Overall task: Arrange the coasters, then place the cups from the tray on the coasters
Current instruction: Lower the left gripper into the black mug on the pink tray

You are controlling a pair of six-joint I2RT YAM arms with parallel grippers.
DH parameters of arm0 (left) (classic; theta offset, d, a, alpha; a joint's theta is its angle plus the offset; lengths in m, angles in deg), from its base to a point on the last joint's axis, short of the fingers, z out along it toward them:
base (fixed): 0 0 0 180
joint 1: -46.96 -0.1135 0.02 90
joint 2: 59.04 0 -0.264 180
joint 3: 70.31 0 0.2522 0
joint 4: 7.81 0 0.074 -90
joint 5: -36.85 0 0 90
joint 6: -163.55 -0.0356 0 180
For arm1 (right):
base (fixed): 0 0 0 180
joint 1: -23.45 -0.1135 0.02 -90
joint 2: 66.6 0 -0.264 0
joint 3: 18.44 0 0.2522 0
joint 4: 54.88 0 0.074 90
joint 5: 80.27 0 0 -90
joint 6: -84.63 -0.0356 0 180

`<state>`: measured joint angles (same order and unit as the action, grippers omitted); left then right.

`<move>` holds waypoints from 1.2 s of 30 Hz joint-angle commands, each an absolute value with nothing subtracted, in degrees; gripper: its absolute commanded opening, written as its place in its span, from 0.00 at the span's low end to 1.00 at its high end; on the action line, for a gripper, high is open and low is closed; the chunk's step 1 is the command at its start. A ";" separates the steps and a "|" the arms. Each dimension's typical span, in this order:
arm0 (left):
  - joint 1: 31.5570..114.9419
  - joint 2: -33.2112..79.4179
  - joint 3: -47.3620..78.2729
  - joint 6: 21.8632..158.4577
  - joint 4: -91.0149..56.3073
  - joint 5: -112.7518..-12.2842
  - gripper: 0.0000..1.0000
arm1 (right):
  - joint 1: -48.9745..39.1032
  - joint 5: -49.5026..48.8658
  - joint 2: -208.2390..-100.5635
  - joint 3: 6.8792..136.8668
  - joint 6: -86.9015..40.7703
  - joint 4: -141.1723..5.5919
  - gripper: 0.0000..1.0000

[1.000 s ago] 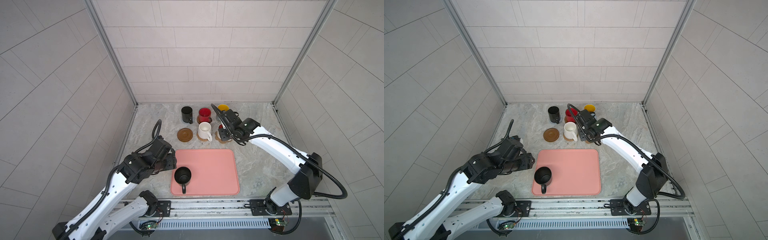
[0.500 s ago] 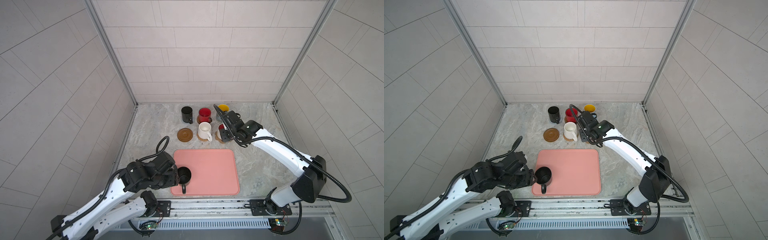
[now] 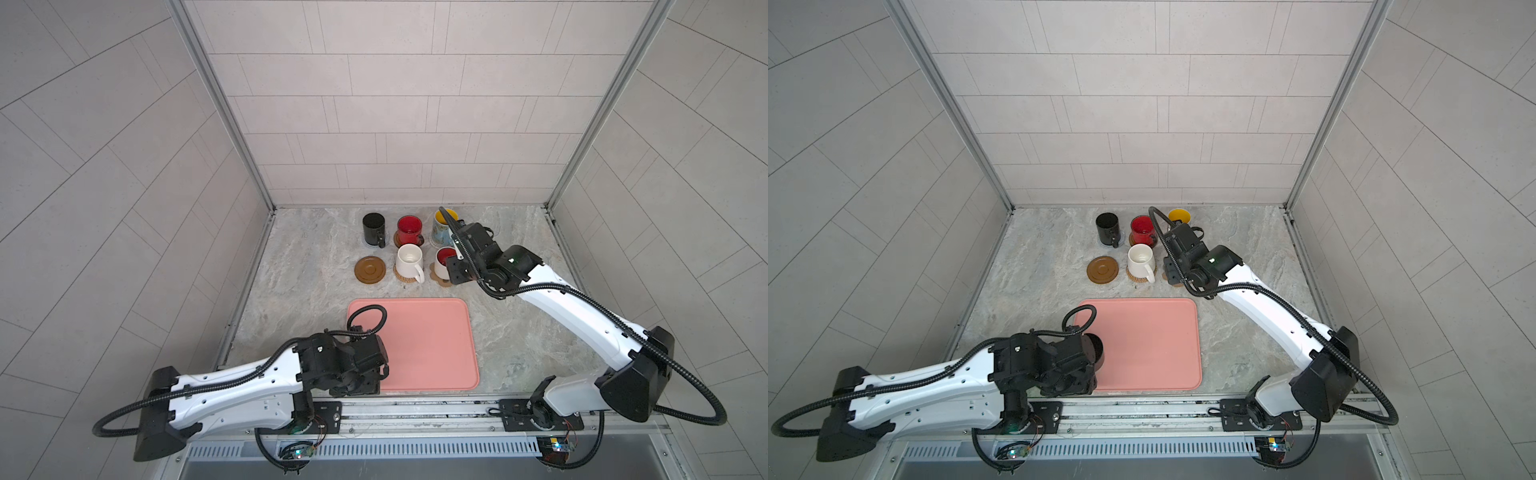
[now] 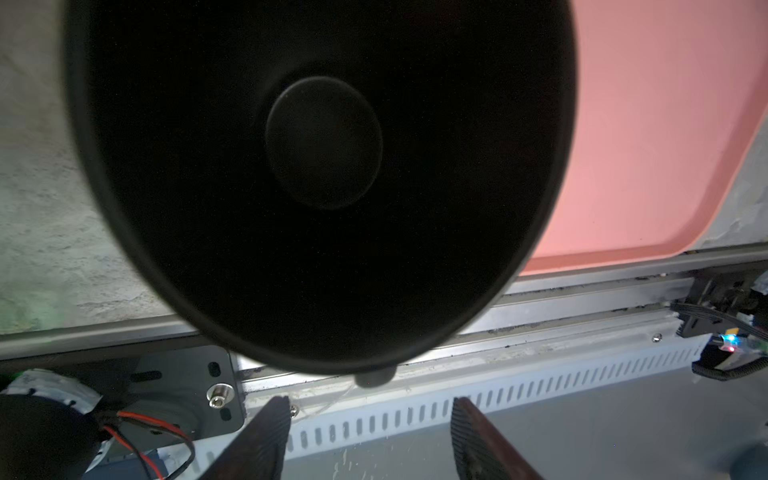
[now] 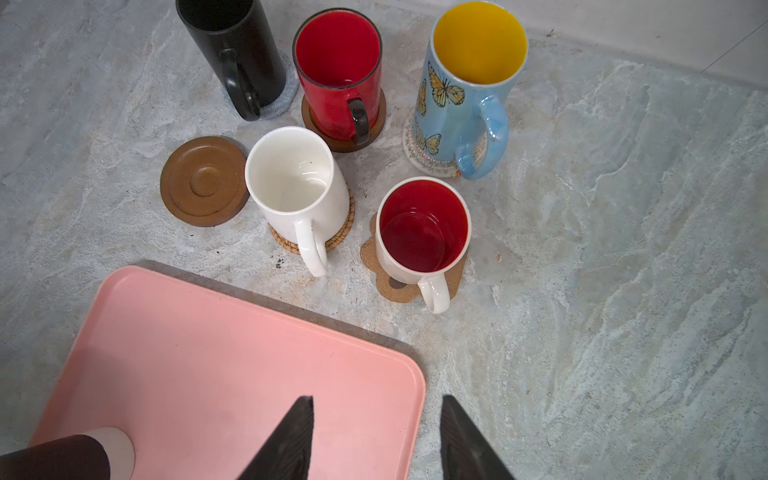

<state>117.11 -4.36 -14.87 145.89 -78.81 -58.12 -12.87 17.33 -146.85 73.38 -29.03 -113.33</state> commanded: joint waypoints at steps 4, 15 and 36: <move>117.78 1.93 -11.84 146.08 -77.38 -52.30 0.64 | -12.83 20.04 -144.31 72.58 -29.13 -114.08 0.51; 118.25 5.10 -11.33 147.22 -79.18 -46.99 0.50 | -12.64 20.33 -142.22 70.82 -28.49 -113.90 0.51; 118.28 4.52 -15.60 145.34 -72.33 -40.81 0.30 | -12.41 22.28 -140.29 70.73 -28.49 -115.01 0.51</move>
<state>118.03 5.47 -14.39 145.39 -73.21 -44.09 -12.74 20.72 -142.00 70.93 -27.93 -113.74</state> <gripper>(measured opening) 0.310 0.515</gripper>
